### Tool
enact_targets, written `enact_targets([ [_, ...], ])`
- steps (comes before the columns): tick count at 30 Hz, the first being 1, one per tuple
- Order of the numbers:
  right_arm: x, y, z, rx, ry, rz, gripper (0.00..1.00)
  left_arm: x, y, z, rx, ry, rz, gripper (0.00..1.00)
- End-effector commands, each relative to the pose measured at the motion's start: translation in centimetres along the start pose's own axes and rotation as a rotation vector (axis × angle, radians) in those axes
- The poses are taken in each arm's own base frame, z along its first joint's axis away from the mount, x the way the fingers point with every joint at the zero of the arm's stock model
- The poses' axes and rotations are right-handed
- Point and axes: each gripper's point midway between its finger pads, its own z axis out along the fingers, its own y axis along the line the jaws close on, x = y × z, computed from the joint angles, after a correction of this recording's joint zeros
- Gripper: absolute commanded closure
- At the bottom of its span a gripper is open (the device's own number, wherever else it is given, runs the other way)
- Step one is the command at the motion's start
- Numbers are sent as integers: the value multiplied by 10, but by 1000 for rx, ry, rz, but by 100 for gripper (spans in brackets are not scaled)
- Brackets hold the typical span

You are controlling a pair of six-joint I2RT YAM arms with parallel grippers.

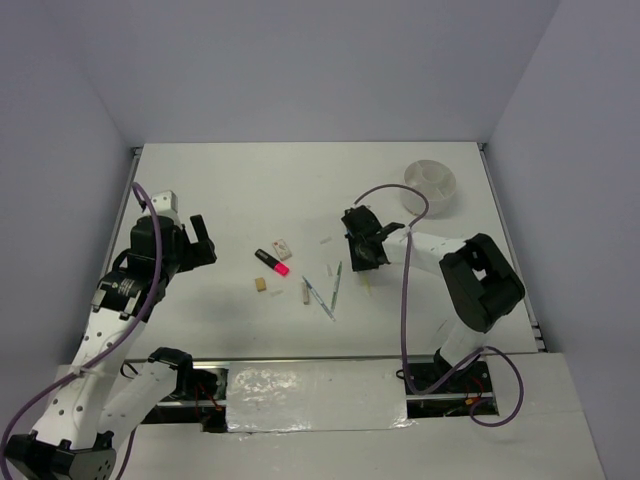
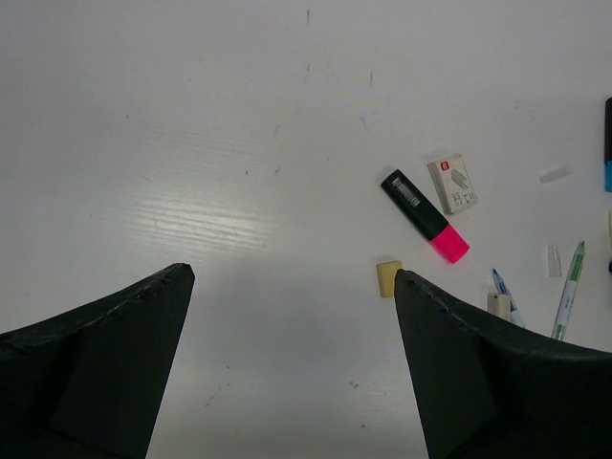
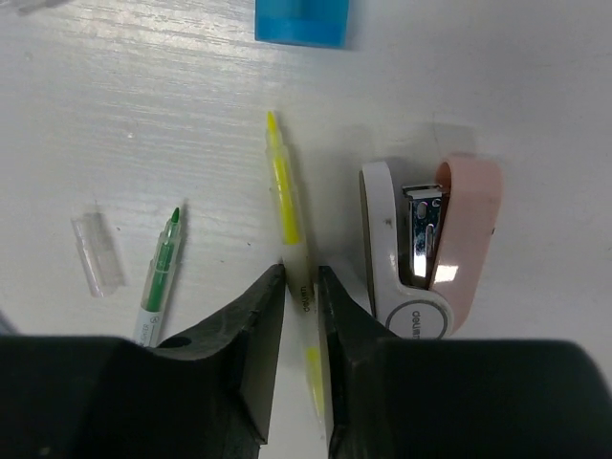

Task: Sort the stationery into containers
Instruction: Pick up the pen from the center of the board.

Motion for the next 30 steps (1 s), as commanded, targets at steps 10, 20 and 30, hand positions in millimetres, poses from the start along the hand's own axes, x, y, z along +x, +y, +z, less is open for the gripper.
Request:
enact_targets([
  [10,-15,23,-26,-118,-50,-34,100,-7,-10,5,40,-10,6,1],
  [20,-50,15,-175,-306,-397,40,100,-33,-74,23,168,25,-218,1],
  [30,-14,-26,-234,-279,-482,113,100,23,-235,78,122,164,-102,13],
])
